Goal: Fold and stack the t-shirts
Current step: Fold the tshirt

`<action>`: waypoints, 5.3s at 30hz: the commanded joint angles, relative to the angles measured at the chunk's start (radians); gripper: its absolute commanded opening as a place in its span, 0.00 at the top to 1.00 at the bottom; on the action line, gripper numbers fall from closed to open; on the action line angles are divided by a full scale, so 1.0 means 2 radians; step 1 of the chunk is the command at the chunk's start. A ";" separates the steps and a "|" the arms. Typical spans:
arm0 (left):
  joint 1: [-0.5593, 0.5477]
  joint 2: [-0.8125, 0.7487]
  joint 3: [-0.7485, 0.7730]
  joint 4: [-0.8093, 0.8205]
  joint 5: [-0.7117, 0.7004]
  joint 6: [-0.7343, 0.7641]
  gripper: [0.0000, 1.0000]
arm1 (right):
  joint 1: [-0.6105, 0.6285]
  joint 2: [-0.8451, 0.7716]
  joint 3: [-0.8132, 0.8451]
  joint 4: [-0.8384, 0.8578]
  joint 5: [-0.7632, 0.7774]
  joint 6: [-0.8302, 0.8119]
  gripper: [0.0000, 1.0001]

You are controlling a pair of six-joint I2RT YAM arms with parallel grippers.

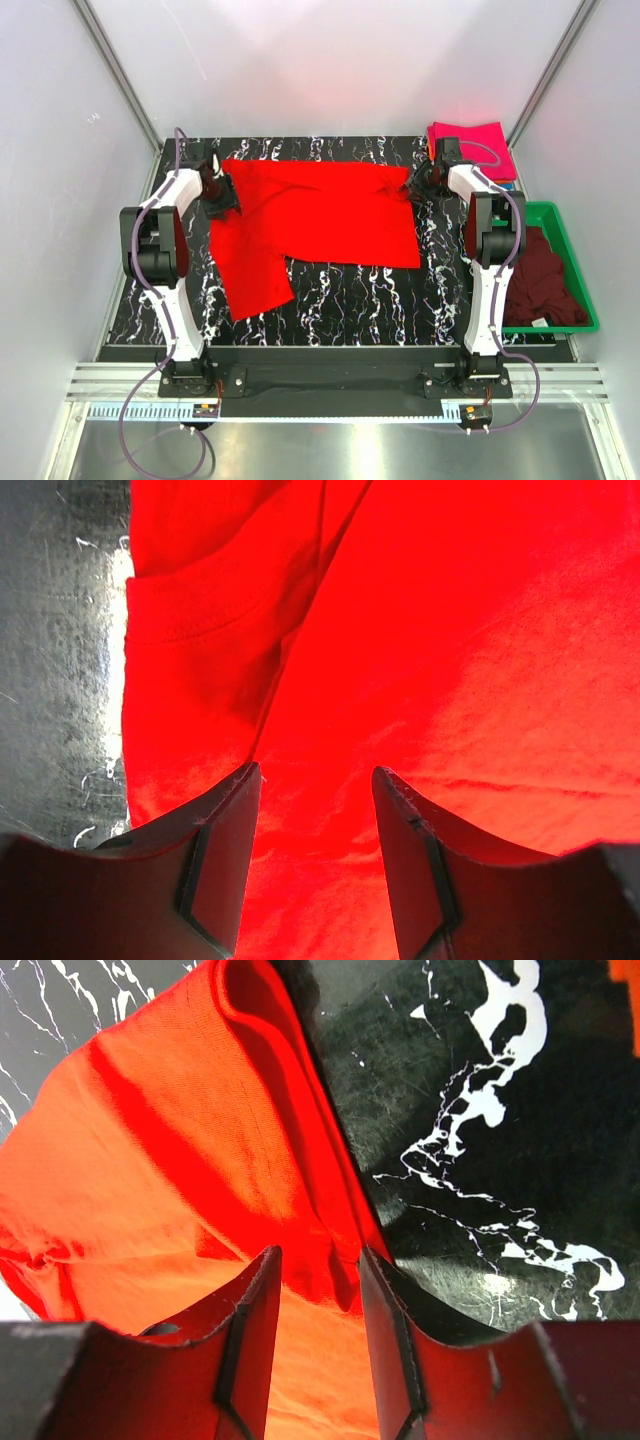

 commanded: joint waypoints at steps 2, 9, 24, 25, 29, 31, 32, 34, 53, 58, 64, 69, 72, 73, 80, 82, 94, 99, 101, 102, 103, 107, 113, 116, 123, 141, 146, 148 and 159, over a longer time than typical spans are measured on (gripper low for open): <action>-0.007 0.002 0.003 0.023 -0.024 0.015 0.46 | 0.006 -0.036 0.000 -0.006 0.006 0.002 0.57; -0.009 0.019 0.022 0.020 -0.038 0.019 0.52 | 0.006 -0.026 0.003 0.015 0.006 -0.009 0.62; -0.009 0.041 0.050 0.010 -0.053 0.022 1.00 | 0.001 0.009 0.047 0.015 0.027 -0.075 1.00; -0.009 0.039 0.049 0.010 -0.053 0.022 1.00 | 0.001 0.009 0.051 0.015 0.022 -0.079 1.00; -0.009 0.032 0.052 0.012 -0.053 0.019 1.00 | 0.001 0.011 0.056 0.019 -0.004 -0.089 0.76; -0.009 0.034 0.054 0.008 -0.050 0.018 1.00 | 0.002 0.012 0.054 0.020 -0.005 -0.091 0.69; -0.009 0.034 0.056 0.006 -0.047 0.017 0.98 | 0.002 0.014 0.055 0.020 -0.004 -0.090 0.67; -0.010 0.033 0.052 0.007 -0.042 0.017 0.76 | 0.002 0.019 0.058 0.014 -0.003 -0.090 0.65; -0.010 0.062 0.037 -0.005 -0.075 0.035 1.00 | -0.002 0.052 0.094 0.008 0.019 -0.121 1.00; -0.009 0.067 0.037 -0.007 -0.098 0.038 1.00 | -0.010 0.050 0.103 0.009 0.032 -0.134 1.00; -0.009 0.066 0.042 -0.010 -0.109 0.037 1.00 | -0.014 0.052 0.116 0.010 0.030 -0.147 1.00; -0.010 0.063 0.053 -0.019 -0.126 0.036 1.00 | -0.014 0.064 0.134 0.006 0.021 -0.152 1.00; -0.009 0.054 0.057 -0.024 -0.154 0.034 1.00 | -0.014 0.073 0.146 0.004 0.014 -0.154 1.00; -0.010 0.051 0.057 -0.022 -0.159 0.033 1.00 | -0.014 0.075 0.149 0.003 0.011 -0.153 1.00; -0.010 0.045 0.069 -0.019 -0.126 0.036 1.00 | -0.014 0.068 0.156 -0.021 -0.015 -0.134 0.67; -0.009 0.044 0.077 -0.026 -0.124 0.036 1.00 | -0.014 0.054 0.140 -0.032 -0.008 -0.130 0.63; -0.009 0.008 0.064 -0.030 -0.093 0.029 0.66 | -0.014 -0.018 0.056 -0.012 -0.037 -0.102 0.61; -0.010 0.016 0.036 -0.013 -0.087 0.030 0.60 | -0.014 -0.014 0.048 -0.008 -0.050 -0.085 0.60; -0.010 0.024 0.036 -0.012 -0.081 0.030 0.59 | -0.014 -0.007 0.052 -0.016 -0.047 -0.083 0.60; -0.009 0.026 0.033 -0.010 -0.079 0.030 0.59 | -0.014 -0.006 0.054 -0.021 -0.047 -0.082 0.60; -0.009 0.027 0.030 -0.007 -0.079 0.030 0.57 | -0.014 -0.006 0.051 -0.021 -0.047 -0.082 0.60; -0.010 0.034 0.022 0.003 -0.083 0.034 0.55 | -0.014 -0.004 0.042 -0.015 -0.037 -0.083 0.61; -0.010 0.055 0.035 0.002 -0.084 0.035 0.59 | -0.014 0.004 0.032 -0.016 -0.027 -0.088 0.61; -0.010 0.063 0.049 -0.006 -0.087 0.038 0.81 | -0.014 0.003 0.025 -0.004 -0.028 -0.089 0.61; -0.009 0.070 0.086 -0.029 -0.112 0.046 1.00 | -0.014 0.019 0.034 0.001 -0.032 -0.088 0.69; -0.010 0.066 0.097 -0.062 -0.142 0.042 0.90 | -0.014 0.011 0.061 -0.022 -0.024 -0.134 0.98; -0.009 0.056 0.117 -0.068 -0.132 0.038 0.67 | -0.010 -0.009 0.045 -0.013 -0.035 -0.121 0.63; -0.020 0.051 0.124 -0.069 -0.125 0.034 0.60 | -0.009 -0.024 0.030 0.001 -0.033 -0.117 0.62; -0.043 0.047 0.126 -0.037 -0.080 0.016 0.59 | 0.013 -0.018 0.039 -0.004 -0.044 -0.121 0.71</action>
